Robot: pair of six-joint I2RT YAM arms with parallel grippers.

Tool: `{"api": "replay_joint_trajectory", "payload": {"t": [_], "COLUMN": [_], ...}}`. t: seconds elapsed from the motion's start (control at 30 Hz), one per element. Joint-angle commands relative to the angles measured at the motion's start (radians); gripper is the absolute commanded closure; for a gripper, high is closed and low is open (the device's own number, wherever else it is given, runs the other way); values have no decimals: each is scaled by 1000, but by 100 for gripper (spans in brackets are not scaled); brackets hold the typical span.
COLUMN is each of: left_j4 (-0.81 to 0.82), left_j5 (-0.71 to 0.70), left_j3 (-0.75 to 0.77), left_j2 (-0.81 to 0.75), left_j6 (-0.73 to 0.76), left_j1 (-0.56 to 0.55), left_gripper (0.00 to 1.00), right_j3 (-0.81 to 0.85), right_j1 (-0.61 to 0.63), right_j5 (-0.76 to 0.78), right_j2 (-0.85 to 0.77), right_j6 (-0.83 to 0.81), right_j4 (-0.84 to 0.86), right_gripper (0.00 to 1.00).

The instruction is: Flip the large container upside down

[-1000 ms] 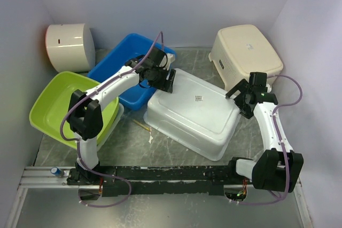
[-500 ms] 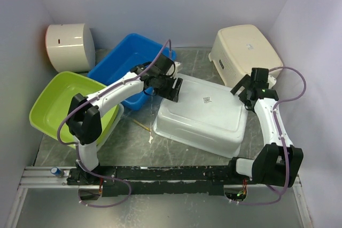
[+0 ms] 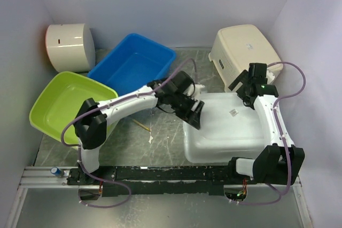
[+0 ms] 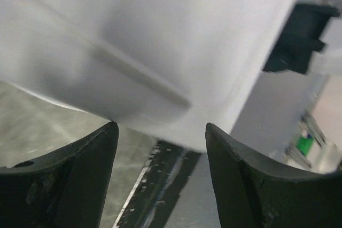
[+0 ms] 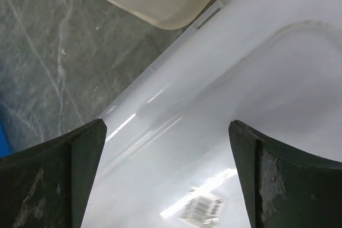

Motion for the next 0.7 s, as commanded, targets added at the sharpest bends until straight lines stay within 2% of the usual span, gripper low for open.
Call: {"api": "replay_joint_trajectory", "payload": {"t": [0.0,0.33,0.57,0.67], "left_j4": [167,148,44,24], "left_j5": [205,149,-21,-108], "left_j3": [0,15,79,60], "left_j2": [15,18,-38,-98], "left_j6": [-63,-62,29,86], "left_j1": [-55,-61,-61,-54], "left_gripper": [24,24,22,20], "right_j3": [30,64,95,99], "right_j1": [9,9,9,9], "right_j5": [-95,-146,-156,-131], "right_j2": [-2,-62,-97,-73], "right_j6": [29,-8,-86,-107], "right_j4": [-53,-7,110,177], "right_gripper": [0,0,0,0]}}
